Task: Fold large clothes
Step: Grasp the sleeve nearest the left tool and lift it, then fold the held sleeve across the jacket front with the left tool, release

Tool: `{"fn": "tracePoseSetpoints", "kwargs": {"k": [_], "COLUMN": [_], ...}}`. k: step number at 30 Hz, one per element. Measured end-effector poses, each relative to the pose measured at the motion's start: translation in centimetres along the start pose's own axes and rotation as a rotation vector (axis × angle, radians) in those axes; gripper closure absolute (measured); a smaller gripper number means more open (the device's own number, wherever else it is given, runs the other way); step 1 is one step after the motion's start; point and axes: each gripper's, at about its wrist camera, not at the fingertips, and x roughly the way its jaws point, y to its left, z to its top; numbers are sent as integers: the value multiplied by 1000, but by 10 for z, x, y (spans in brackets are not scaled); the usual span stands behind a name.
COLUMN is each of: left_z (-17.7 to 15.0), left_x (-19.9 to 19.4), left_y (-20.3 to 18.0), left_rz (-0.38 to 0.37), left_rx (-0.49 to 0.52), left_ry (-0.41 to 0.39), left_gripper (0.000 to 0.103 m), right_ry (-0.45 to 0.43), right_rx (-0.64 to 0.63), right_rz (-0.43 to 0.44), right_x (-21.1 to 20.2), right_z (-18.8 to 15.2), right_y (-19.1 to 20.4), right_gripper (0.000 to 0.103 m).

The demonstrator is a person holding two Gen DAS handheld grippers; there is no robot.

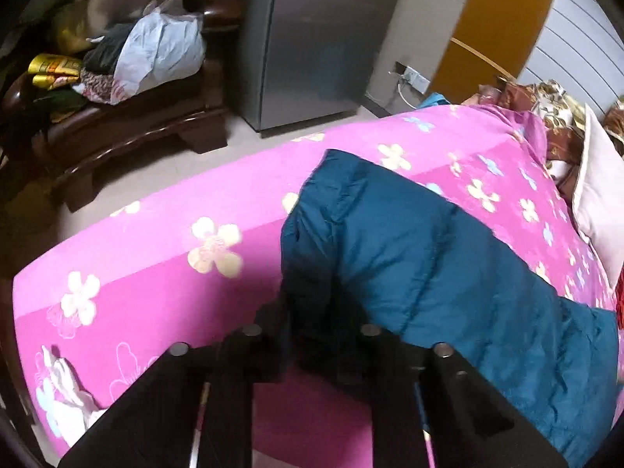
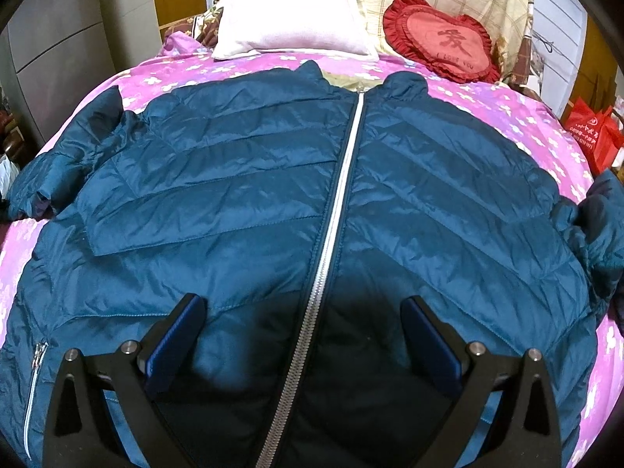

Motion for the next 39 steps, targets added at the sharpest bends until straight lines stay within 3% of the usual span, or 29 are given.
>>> {"fn": "tracePoseSetpoints", "kwargs": {"k": [4, 12, 26, 39], "left_z": [-11, -51, -132, -183], "left_x": [-44, -137, -219, -241], "left_y": [-12, -85, -188, -253], "left_rz": [-32, -171, -363, -418], "left_rx": [1, 195, 446, 566], "left_ry": [-137, -266, -258, -228], "left_gripper": [103, 103, 103, 103], "right_ry": [-2, -16, -60, -67], "right_rx": [2, 14, 52, 99], "right_rz": [11, 17, 2, -6], "right_x": [-2, -17, -51, -61], "right_z": [0, -5, -17, -28], "right_y": [-1, -8, -46, -82], "right_gripper": [0, 0, 0, 0]}}
